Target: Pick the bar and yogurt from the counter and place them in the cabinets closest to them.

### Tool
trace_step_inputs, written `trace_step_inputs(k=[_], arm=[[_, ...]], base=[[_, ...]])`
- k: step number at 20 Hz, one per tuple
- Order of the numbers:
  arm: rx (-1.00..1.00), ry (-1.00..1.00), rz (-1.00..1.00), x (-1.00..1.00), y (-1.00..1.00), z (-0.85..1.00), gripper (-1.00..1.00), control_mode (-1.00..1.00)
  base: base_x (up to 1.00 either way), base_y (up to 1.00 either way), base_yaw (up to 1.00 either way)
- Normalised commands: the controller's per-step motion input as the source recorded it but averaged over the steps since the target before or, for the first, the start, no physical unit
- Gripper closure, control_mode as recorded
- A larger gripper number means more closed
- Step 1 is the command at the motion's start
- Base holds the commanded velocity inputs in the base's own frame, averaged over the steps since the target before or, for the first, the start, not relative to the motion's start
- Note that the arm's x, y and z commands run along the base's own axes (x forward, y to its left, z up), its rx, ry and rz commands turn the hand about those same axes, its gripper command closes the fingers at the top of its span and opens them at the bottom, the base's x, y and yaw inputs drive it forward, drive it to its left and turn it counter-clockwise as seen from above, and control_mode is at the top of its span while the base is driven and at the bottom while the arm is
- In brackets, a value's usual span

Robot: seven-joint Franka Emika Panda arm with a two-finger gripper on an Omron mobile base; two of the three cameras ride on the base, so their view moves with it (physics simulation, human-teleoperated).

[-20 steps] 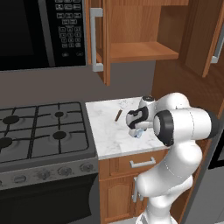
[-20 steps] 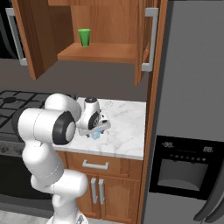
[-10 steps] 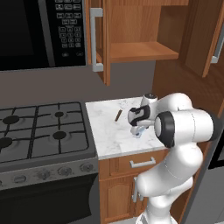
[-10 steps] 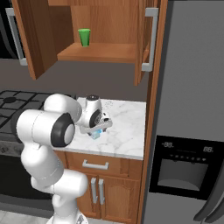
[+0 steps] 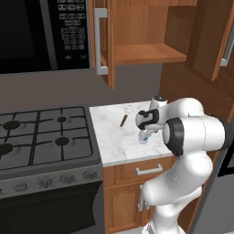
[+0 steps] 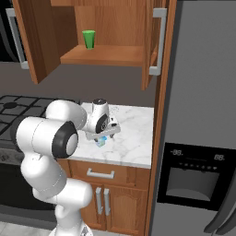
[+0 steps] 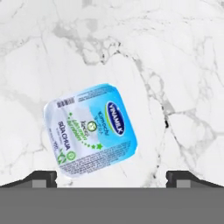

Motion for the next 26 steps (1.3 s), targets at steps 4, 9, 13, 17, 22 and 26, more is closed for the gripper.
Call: trace_step_inputs(k=[4,9,13,17,22,26], arm=[[0.0,0.01,0.04,0.17,0.0,0.0,-1.0,-1.0],[0.0,0.05,0.06,0.19,0.0,0.0,-1.0,-1.0],[0.0,0.05,0.05,0.24,0.0,0.0,-1.0,-1.0],[0.0,0.02,0.04,0.09,0.02,0.0,-1.0,-1.0],[0.0,0.02,0.04,-0.08,0.2,-0.04,-1.0,-1.0],[0.0,0.01,0.05,-0.18,0.23,-0.06,-1.0,-1.0]], base=[[0.0,0.0,0.0],[0.0,0.0,0.0],[0.0,0.0,0.0],[0.0,0.0,0.0],[0.0,0.0,0.0],[0.0,0.0,0.0]])
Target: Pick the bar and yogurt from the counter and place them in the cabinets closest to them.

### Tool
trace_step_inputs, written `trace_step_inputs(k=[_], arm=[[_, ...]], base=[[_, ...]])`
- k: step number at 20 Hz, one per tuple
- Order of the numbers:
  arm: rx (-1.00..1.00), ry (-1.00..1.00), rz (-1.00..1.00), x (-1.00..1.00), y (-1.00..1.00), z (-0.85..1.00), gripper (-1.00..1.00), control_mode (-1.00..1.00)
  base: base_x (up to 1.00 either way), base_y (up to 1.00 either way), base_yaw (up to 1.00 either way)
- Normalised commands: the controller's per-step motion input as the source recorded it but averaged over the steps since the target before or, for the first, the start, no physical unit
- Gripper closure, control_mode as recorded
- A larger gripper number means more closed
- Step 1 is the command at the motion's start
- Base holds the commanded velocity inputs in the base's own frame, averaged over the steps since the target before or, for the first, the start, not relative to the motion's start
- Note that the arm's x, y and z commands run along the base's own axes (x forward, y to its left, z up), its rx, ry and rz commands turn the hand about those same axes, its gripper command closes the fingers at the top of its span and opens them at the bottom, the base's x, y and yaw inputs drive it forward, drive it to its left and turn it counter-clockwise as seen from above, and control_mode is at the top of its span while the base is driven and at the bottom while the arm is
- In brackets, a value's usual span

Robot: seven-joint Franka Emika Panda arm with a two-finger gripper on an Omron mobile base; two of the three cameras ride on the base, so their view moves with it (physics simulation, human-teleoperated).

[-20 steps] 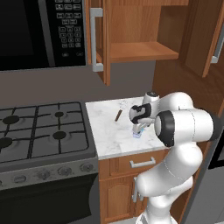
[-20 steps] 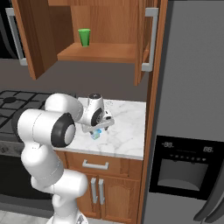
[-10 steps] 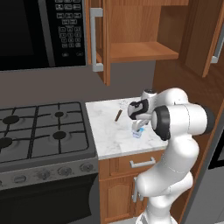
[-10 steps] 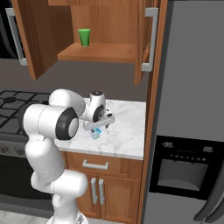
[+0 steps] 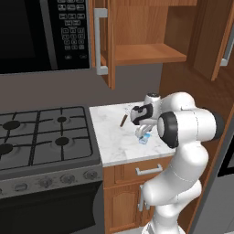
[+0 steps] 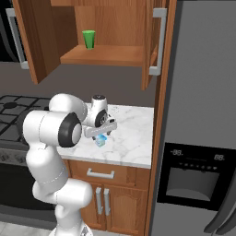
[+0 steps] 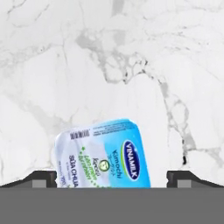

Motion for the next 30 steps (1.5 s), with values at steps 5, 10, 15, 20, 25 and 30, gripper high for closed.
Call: trace_step_inputs(k=[5,10,15,20,25,30], arm=[[0.0,0.0,0.01,-0.01,0.04,0.0,-1.0,-1.0],[0.0,0.0,0.0,0.03,0.0,0.0,-1.0,-1.0],[0.0,0.02,0.0,0.11,0.0,-0.12,-1.0,-1.0],[0.0,0.06,0.02,0.16,0.0,-0.24,-1.0,-1.0],[-0.01,0.06,0.02,0.14,0.0,-0.27,-1.0,-1.0],[-0.04,0.05,0.02,0.04,0.0,-0.29,-1.0,-1.0]], base=[[0.0,0.0,0.0],[0.0,0.0,0.0],[0.0,0.0,0.0],[0.0,0.0,0.0],[0.0,0.0,0.0],[0.0,0.0,0.0]])
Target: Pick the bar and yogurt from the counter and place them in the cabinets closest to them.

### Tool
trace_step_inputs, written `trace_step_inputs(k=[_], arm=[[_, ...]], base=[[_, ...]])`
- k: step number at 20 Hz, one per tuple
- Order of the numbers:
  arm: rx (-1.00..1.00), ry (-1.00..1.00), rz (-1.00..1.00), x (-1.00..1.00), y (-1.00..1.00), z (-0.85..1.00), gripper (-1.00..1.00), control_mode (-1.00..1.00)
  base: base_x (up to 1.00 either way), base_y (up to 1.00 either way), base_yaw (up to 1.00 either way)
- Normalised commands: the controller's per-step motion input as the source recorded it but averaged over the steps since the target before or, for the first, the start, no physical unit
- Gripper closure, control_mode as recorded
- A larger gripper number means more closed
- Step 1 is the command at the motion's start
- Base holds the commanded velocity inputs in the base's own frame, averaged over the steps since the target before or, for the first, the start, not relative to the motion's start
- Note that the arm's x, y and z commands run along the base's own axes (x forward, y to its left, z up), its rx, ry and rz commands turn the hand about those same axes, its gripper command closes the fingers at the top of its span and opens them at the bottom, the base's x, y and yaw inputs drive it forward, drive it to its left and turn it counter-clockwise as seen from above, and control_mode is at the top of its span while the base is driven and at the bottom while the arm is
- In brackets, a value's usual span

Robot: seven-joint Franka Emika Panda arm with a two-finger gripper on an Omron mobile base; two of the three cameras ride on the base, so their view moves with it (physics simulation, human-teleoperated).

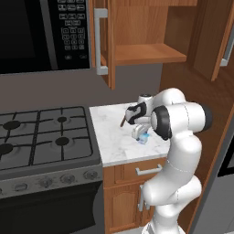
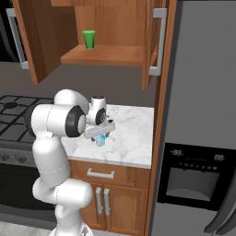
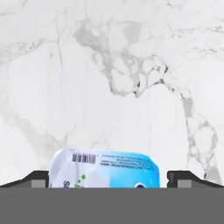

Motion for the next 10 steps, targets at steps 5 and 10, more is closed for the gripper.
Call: trace_step_inputs(k=[5,10], arm=[[-0.05,0.01,0.0,-0.05,-0.07,-0.32,-1.0,-1.0],[-0.03,0.0,0.0,-0.12,-0.14,-0.3,-1.0,-1.0]], base=[[0.0,0.0,0.0],[0.0,0.0,0.0]])
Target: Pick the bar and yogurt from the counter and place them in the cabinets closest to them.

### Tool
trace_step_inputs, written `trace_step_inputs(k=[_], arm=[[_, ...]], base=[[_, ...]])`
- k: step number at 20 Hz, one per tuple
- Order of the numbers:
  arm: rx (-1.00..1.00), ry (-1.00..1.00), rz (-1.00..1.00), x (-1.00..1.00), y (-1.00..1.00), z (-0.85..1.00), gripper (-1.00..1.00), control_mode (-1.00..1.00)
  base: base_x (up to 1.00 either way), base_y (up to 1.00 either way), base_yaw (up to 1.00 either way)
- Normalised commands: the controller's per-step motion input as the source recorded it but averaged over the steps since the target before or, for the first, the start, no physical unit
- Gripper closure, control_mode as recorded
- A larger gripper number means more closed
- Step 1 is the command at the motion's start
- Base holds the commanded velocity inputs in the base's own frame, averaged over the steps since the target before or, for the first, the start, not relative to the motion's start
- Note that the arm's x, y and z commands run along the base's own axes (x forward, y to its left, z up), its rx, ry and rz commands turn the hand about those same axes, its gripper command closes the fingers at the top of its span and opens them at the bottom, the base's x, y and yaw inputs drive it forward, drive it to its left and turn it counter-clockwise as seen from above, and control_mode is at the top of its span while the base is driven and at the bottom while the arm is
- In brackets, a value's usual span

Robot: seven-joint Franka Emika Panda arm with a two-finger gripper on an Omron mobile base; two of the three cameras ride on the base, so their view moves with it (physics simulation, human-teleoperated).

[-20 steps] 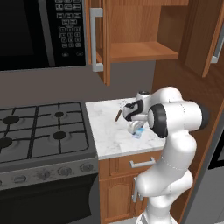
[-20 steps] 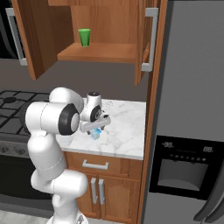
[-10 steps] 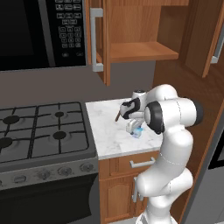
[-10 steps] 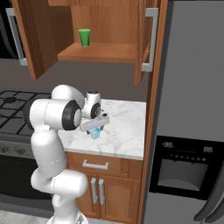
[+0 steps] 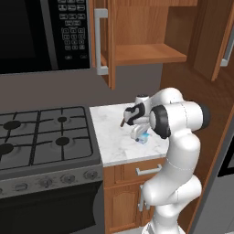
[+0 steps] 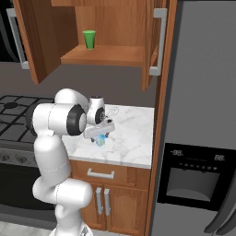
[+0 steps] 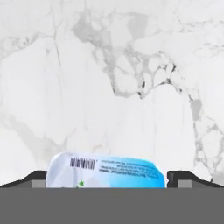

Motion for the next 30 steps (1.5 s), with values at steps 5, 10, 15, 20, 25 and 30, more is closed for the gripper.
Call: trace_step_inputs(k=[5,10,15,20,25,30], arm=[[0.0,0.0,-0.01,-0.21,-0.22,-0.25,1.0,-1.0],[0.0,0.0,0.0,-0.05,-0.05,-0.05,1.0,-1.0],[0.0,0.0,0.0,0.0,0.0,0.01,1.0,-1.0],[0.02,0.0,0.0,0.0,-0.05,0.21,1.0,-1.0],[0.02,0.0,-0.02,0.0,-0.08,0.37,1.0,-1.0],[0.02,0.0,-0.04,0.0,-0.04,0.41,1.0,-1.0]], base=[[0.0,0.0,0.0],[0.0,0.0,0.0],[0.0,0.0,0.0],[0.0,0.0,0.0],[0.0,0.0,0.0],[0.0,0.0,0.0]])
